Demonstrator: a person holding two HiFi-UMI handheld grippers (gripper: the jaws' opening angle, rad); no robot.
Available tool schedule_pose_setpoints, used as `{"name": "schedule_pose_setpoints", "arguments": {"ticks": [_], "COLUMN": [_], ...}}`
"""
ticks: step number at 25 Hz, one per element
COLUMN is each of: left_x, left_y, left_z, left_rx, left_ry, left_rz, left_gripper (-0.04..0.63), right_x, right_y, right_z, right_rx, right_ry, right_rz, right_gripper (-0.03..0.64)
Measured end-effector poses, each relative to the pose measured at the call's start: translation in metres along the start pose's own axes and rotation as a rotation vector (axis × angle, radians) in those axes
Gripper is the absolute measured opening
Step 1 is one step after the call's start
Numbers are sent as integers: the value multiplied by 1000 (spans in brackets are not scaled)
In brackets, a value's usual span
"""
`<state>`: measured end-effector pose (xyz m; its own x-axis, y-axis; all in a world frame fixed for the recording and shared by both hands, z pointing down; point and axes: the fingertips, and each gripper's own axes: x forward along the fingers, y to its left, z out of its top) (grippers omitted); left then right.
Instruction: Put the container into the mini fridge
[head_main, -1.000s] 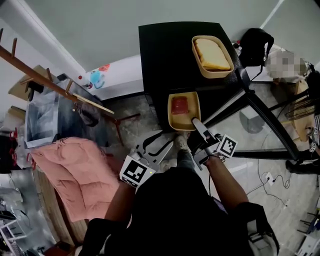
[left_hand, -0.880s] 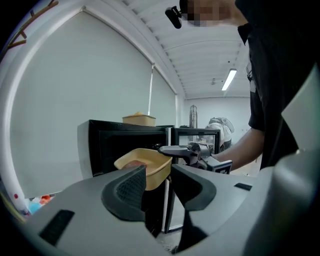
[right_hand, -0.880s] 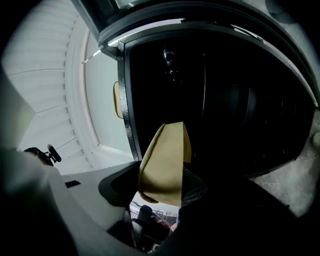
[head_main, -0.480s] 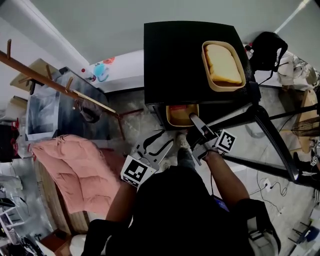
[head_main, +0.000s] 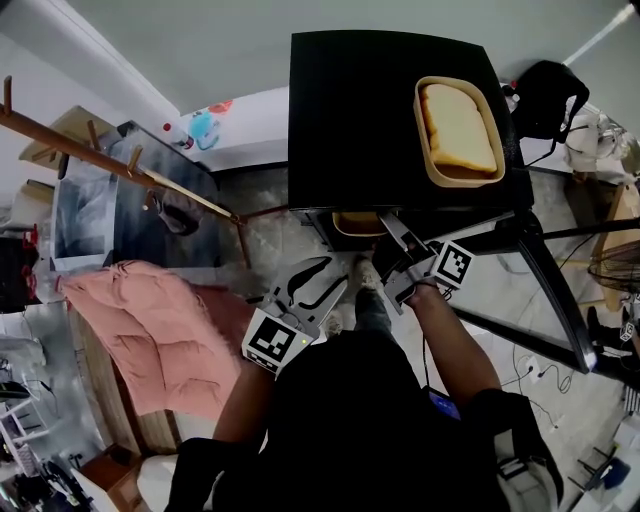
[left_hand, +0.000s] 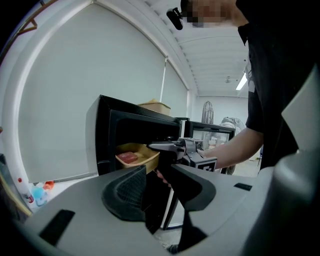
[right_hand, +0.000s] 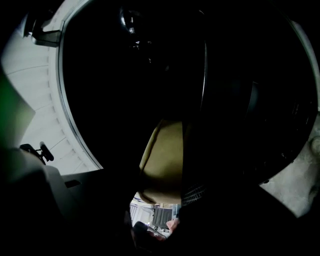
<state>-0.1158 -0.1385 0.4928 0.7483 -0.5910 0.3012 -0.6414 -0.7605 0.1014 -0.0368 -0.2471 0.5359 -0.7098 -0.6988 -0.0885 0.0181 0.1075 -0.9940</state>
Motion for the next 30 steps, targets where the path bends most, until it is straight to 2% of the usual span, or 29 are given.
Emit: {"name": "schedule_pose_setpoints", "arguments": {"ticks": [7,9,14,17,20,26,30], "left_x": [-4,-6,-12,-12,-13,-16,-17], "left_y": [-5,-6,-9,-10,-10,-10,-7], "left_z": [-5,-7,-7,-7,-7,-6,-5], "left_rx": [10,12,14,6,6,5,3], "left_ry": [15,20,19,10,1,-17,-26], "left_rz": [-10,-14,-31,-36,-41,-54,-56], "left_gripper": [160,160,160,160,160,160,160], "right_x": [2,1,-2,-10,-23,-39,-39], "right_y": [-9,-12,-10,-9,-10,-9,-1], "right_z": [-8,-8,-7,-11,-20,-31,-29], "right_rx": [-4,-29,-113,-189,-311,-741,-938], "right_ry": [34,28,29,51,79,157,166], "right_rz": [-19,-40,-59,-88,-153,-295,-341], "right_gripper": [238,240,312,327,330,330,330]}}
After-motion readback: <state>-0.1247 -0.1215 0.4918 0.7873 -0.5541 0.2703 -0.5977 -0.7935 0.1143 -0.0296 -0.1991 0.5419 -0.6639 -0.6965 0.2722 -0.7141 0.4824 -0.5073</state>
